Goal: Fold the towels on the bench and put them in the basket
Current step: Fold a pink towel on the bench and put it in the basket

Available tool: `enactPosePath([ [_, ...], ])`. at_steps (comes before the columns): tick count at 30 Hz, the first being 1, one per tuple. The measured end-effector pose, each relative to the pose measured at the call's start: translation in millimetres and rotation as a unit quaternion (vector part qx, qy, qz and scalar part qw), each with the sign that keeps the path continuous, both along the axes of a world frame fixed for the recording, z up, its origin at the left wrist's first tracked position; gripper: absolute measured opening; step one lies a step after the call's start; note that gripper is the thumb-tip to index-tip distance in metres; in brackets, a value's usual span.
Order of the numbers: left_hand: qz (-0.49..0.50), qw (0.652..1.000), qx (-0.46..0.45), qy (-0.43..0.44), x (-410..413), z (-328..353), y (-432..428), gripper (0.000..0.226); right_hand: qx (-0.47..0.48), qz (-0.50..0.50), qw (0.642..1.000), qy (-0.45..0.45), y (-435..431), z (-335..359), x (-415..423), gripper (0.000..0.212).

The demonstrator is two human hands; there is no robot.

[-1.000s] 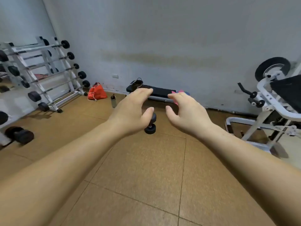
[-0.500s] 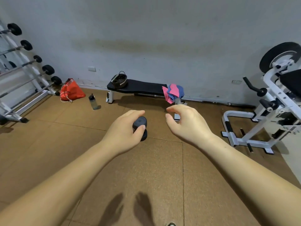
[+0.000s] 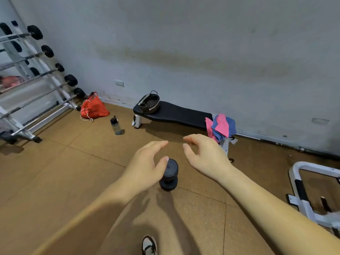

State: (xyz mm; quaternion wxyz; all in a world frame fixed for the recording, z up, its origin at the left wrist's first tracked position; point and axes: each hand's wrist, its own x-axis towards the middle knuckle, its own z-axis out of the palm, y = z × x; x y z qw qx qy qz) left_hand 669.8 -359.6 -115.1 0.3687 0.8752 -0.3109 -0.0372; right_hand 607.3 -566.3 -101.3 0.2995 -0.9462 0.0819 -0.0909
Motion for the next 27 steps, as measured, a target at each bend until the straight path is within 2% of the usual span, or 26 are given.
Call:
enactPosePath([
  [6, 0.018, 1.000, -0.011, -0.004, 177, -34, -73, 0.046, 0.000, -0.017, 1.000, 0.012, -69, -26, 163, 0.041],
  [10, -0.021, 0.999, 0.037, 0.013, 286, -48, -141, 0.052, 0.020, -0.062, 0.998, 0.005, -135, -34, 254, 0.038],
  [14, -0.067, 0.992, 0.068, 0.086, 370, -61, -226, 0.060, 0.059, -0.114, 0.992, 0.012, -213, -54, 324, 0.037],
  [21, -0.100, 0.985, 0.106, 0.094, 509, -104, -379, 0.059, 0.110, -0.161, 0.980, 0.034, -359, -102, 456, 0.030],
  [27, -0.119, 0.980, 0.119, 0.104, 611, -100, -471, 0.056, 0.065, -0.158, 0.981, 0.090, -444, -103, 552, 0.033],
])
